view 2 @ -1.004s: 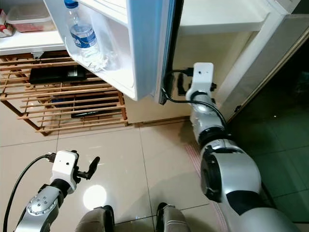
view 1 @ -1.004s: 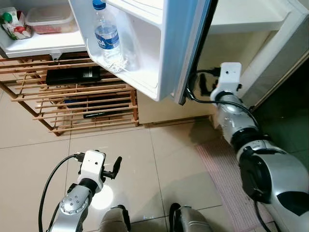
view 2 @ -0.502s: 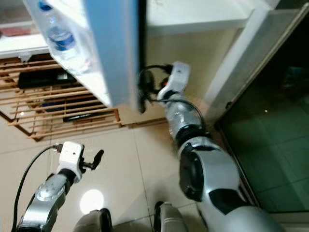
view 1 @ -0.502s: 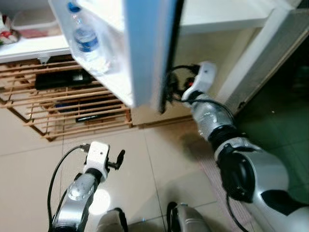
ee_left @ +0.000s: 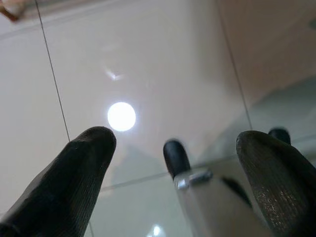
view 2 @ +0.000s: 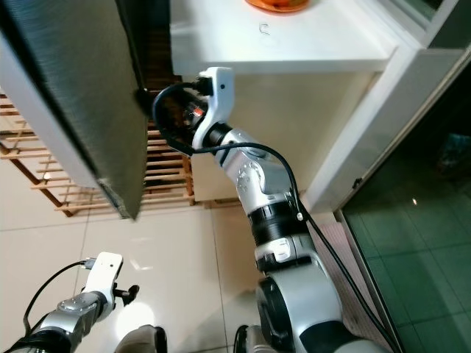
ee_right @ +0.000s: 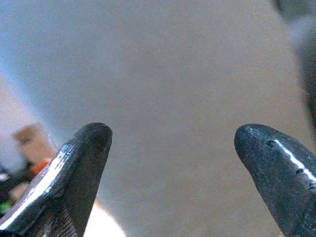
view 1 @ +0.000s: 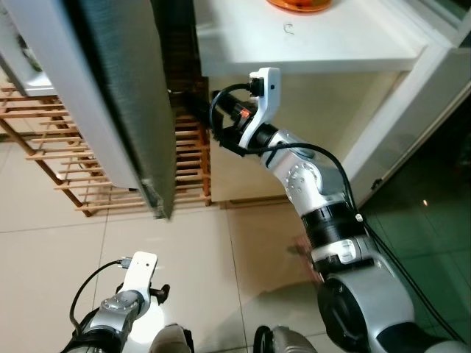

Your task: Restocking fridge

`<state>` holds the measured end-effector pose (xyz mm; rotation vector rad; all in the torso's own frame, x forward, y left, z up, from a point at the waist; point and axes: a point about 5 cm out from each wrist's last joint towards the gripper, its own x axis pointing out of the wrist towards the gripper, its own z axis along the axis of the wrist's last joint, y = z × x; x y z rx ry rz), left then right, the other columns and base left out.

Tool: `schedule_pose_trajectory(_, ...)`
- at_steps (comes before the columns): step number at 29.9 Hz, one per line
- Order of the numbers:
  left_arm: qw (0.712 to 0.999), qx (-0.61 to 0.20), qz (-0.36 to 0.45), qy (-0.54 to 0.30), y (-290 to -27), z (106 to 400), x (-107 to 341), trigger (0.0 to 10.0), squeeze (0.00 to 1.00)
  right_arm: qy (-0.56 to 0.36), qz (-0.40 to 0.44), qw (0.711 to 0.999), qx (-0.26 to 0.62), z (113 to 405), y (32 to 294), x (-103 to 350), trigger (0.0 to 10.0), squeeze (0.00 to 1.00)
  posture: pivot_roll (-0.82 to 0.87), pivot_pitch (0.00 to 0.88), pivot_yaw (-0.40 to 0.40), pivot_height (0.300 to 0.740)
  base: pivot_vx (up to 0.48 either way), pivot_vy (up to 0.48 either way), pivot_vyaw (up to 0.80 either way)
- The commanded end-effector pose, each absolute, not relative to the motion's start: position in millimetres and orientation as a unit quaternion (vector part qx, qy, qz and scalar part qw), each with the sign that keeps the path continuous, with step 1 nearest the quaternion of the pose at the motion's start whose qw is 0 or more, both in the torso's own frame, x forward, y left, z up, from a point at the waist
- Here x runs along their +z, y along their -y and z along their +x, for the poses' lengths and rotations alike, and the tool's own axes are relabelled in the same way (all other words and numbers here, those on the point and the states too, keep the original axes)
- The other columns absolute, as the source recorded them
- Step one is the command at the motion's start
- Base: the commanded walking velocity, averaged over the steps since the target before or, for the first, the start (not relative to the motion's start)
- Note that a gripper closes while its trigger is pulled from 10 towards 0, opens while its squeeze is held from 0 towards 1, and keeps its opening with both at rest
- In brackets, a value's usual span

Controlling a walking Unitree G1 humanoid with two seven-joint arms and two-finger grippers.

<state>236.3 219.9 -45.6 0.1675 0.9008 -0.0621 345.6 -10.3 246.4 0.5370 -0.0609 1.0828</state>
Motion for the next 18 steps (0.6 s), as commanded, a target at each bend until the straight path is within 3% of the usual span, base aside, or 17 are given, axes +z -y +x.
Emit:
schedule_pose_trajectory(1, 0.903, -0.042, 0.084, -0.419, -214.8, 244.9, -40.9, 10.0, 0.00, 0.044, 0.269, 0.830, 0.486, 350.8, 23.6, 248.7, 10.0, 0.00, 0.06, 0.000, -0.043, 0.740, 0.000, 0.000, 0.00)
schedule_pose_trajectory(7, 0.925, -0.125, 0.147, -0.328, -185.8, 278.2, -16.2, 10.0, 0.00, 0.038, 0.179, 0.967, 0.179, 392.8, 122.1, 216.3, 10.0, 0.00, 0.06, 0.000, -0.049, 0.740, 0.000, 0.000, 0.00)
schedule_pose_trajectory(8, 0.925, -0.125, 0.147, -0.328, -185.8, 278.2, -16.2, 10.0, 0.00, 0.038, 0.179, 0.967, 0.179, 392.8, 122.1, 216.3, 10.0, 0.00, 0.06, 0.000, -0.049, 0.740, 0.000, 0.000, 0.00)
schedule_pose_trajectory(10, 0.931, -0.143, 0.149, -0.301, -175.7, 286.0, -8.8, 10.0, 0.00, 0.028, 0.119, 0.989, 0.081, 390.3, 156.2, 203.6, 10.0, 0.00, 0.06, 0.000, -0.050, 0.740, 0.000, 0.000, 0.00)
schedule_pose_trajectory(12, 0.947, -0.142, 0.083, -0.277, -161.8, 296.8, 2.4, 10.0, 0.00, -0.001, 0.020, 1.000, 0.004, 381.7, 187.8, 180.4, 10.0, 0.00, 0.06, 0.000, -0.049, 0.740, 0.000, 0.000, 0.00)
schedule_pose_trajectory(14, 0.961, -0.144, 0.001, -0.237, -142.4, 312.7, 24.2, 10.0, 0.00, -0.066, 0.000, 0.995, -0.072, 368.8, 225.8, 146.2, 10.0, 0.00, 0.07, 0.000, -0.051, 0.740, 0.000, 0.000, 0.00)
schedule_pose_trajectory(15, 0.961, -0.144, 0.001, -0.237, -142.4, 312.7, 24.2, 10.0, 0.00, -0.066, 0.000, 0.995, -0.072, 368.8, 225.8, 146.2, 10.0, 0.00, 0.07, 0.000, -0.051, 0.740, 0.000, 0.000, 0.00)
schedule_pose_trajectory(16, 0.971, -0.169, -0.002, -0.168, -124.1, 324.7, 51.2, 10.0, 0.00, -0.115, -0.006, 0.986, -0.123, 353.6, 253.6, 120.7, 10.0, 0.00, 0.07, 0.000, -0.064, 0.740, 0.000, 0.000, 0.00)
schedule_pose_trajectory(18, 0.974, -0.177, 0.006, -0.142, -118.4, 327.4, 60.3, 10.0, 0.00, -0.126, -0.007, 0.983, -0.136, 349.1, 260.3, 114.1, 10.0, 0.00, 0.07, 0.000, -0.065, 0.740, 0.000, 0.000, 0.00)
